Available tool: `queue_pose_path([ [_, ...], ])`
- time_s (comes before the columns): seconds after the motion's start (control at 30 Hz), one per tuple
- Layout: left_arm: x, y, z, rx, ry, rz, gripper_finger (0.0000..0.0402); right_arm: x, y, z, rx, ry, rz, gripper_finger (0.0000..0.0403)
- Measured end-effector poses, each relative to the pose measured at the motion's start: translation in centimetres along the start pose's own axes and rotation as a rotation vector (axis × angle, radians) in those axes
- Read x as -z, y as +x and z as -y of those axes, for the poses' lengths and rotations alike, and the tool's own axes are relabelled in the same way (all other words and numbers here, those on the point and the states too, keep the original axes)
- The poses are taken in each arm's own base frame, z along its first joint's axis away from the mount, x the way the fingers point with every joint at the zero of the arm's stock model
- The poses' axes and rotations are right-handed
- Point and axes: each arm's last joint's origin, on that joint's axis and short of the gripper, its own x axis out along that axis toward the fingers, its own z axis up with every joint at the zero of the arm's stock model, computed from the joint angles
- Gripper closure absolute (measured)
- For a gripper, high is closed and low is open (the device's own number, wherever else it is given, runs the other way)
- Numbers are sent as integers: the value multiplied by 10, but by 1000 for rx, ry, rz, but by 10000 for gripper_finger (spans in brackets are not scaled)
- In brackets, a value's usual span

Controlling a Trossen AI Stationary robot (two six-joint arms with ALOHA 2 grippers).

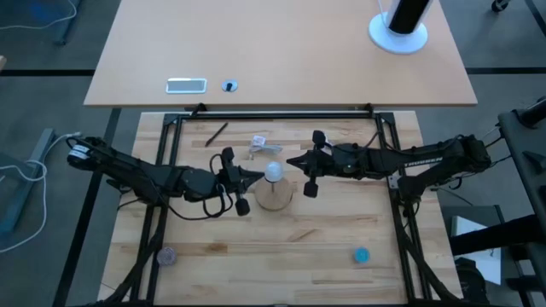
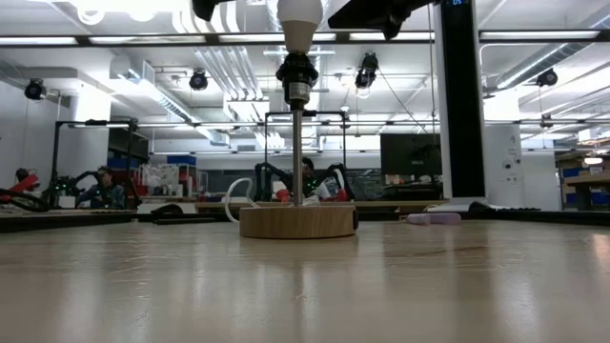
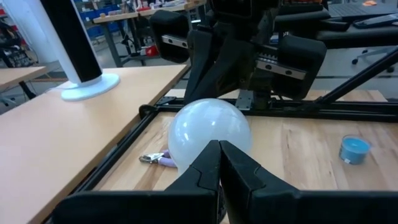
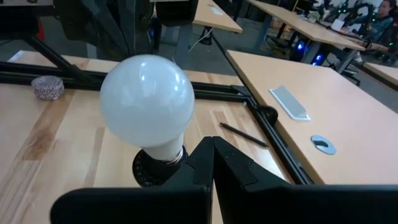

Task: Screw lightbulb
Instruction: Insert the lightbulb into the brown lamp

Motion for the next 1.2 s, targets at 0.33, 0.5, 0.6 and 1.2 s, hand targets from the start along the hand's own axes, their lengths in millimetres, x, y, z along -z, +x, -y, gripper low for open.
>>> queue_pose_path([
  [0.33, 0, 1, -2, -7, 6, 1, 402, 0, 0, 0, -11, 13, 2, 403],
  [0.5, 1, 3, -4, -18, 9, -7, 402, 0, 1, -2, -52, 29, 14, 403],
  [0.6, 1, 2, -4, -16, 11, -9, 402, 1, 1, -2, -49, 32, -3, 403],
  [1.2, -1, -9, -2, 19, 67, -23, 401, 1, -6, -13, -107, -14, -18, 403],
])
